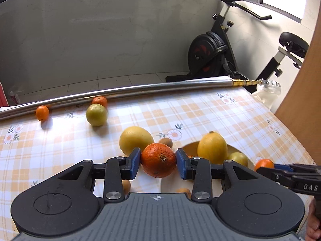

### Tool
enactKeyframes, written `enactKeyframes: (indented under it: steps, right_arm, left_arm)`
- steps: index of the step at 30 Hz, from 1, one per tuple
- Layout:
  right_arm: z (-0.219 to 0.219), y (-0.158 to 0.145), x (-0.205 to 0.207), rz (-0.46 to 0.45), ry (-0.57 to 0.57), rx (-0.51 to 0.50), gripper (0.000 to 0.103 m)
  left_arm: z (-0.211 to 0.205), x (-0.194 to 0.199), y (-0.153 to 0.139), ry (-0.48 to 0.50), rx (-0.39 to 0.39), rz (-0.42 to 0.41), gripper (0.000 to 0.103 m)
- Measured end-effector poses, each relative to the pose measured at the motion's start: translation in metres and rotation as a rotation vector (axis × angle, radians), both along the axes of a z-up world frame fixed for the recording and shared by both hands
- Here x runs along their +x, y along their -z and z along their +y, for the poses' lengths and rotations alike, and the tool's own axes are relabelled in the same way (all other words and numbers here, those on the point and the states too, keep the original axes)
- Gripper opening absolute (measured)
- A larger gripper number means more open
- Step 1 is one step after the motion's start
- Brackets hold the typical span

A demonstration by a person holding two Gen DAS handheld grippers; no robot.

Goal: Organize fruits
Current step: 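Lower the mandarin onto the plate with the left tool while the right releases its mandarin there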

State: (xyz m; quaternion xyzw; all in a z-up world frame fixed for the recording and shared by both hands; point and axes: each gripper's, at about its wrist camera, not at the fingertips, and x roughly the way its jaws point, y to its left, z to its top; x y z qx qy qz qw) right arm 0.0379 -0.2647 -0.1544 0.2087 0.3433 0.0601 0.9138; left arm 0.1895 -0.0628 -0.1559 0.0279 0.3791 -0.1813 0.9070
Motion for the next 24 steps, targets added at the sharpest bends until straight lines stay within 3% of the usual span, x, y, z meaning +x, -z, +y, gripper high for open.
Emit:
enactKeyframes:
  steps: [4,9,16,24]
  right_arm:
    - [-0.001,-0.001,-0.001,0.002,0.006,0.006,0.039]
    - [0.0,0.0,-0.002,-0.002,-0.001,-0.001,0.039]
    - [0.0,0.006,-0.001,0.014,-0.006,0.006,0.039]
    - [0.003,0.014,0.0,0.036,-0.024,0.003,0.039]
  left_arm:
    - [-0.014,-0.012,0.016,0.05,0.03,0.056,0.041]
    - [-0.018,-0.018,0.034,0.078,0.0,0.146,0.041]
    - [-0.023,-0.019,0.048,0.093,-0.008,0.204,0.041]
    - [-0.032,-0.016,0.055,0.101,0.055,0.167,0.041]
